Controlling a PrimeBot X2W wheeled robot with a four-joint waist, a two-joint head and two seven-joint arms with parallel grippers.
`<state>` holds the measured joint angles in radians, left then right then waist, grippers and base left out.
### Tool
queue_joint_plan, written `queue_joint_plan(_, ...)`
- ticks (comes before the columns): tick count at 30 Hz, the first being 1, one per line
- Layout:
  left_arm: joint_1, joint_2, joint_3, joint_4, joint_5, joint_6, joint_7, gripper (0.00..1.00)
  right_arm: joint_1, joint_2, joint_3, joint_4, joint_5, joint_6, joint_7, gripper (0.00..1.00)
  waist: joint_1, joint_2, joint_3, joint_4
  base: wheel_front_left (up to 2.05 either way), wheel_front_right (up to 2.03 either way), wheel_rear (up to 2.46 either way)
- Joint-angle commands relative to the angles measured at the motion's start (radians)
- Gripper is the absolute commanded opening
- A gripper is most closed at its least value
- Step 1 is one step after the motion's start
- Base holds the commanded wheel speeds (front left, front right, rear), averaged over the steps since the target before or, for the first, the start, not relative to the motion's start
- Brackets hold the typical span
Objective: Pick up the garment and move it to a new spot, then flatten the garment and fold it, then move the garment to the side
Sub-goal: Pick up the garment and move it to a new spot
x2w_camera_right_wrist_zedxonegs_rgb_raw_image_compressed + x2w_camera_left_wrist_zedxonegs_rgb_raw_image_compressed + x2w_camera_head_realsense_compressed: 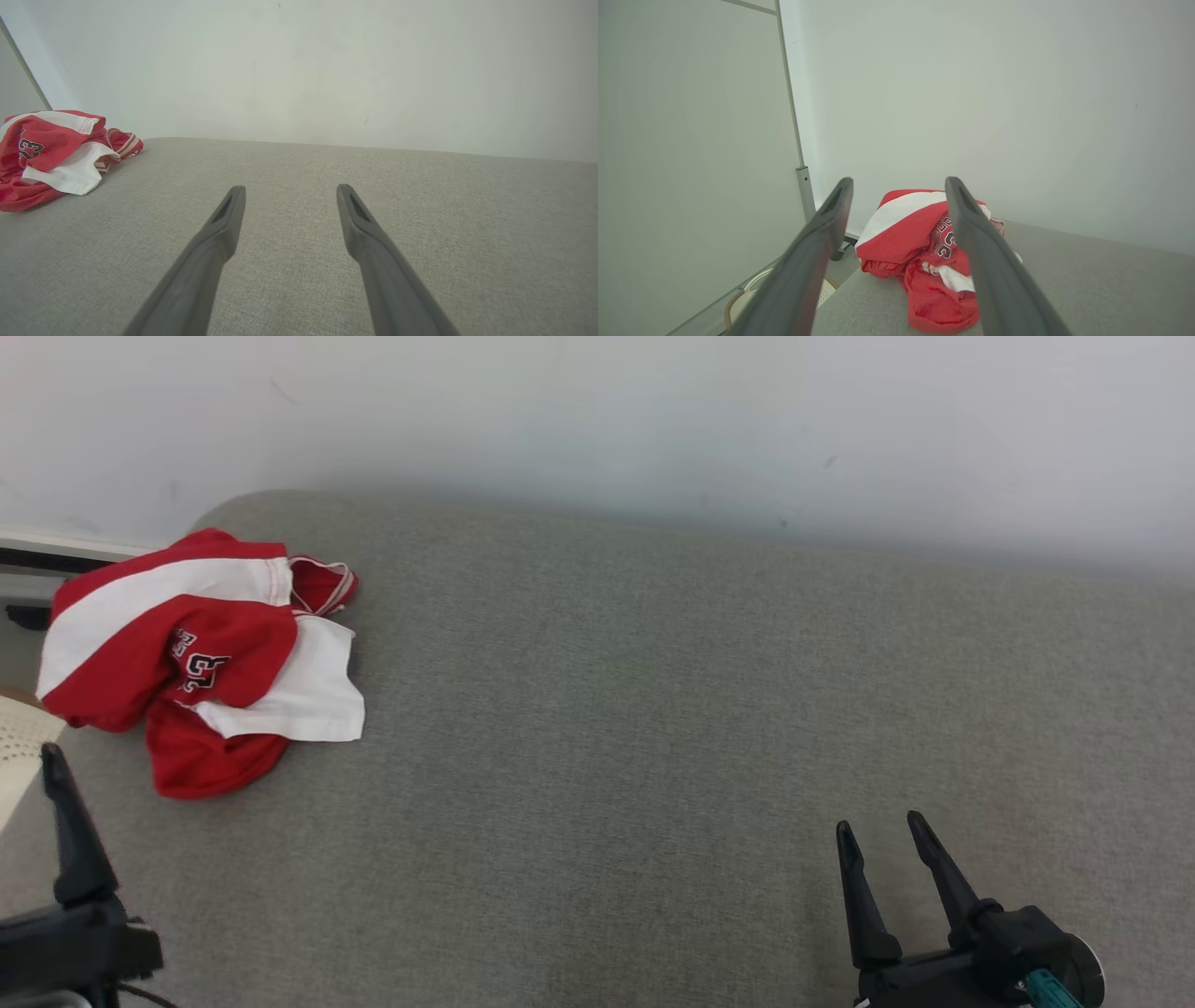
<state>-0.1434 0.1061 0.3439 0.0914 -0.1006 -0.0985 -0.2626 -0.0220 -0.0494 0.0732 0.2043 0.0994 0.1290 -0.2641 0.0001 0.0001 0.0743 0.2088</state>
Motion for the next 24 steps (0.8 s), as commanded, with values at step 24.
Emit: queue_joint_plan(24,-0.437,0.269,0.027,0.436,-0.033,-0.03,-0.003,1.0,-0.156,-0.002,-0.011,-0.041,0.029,0.003,-0.001,1.0,-0.0001,-0.0001,0.262,-0.224,0.0,0.0,0.0)
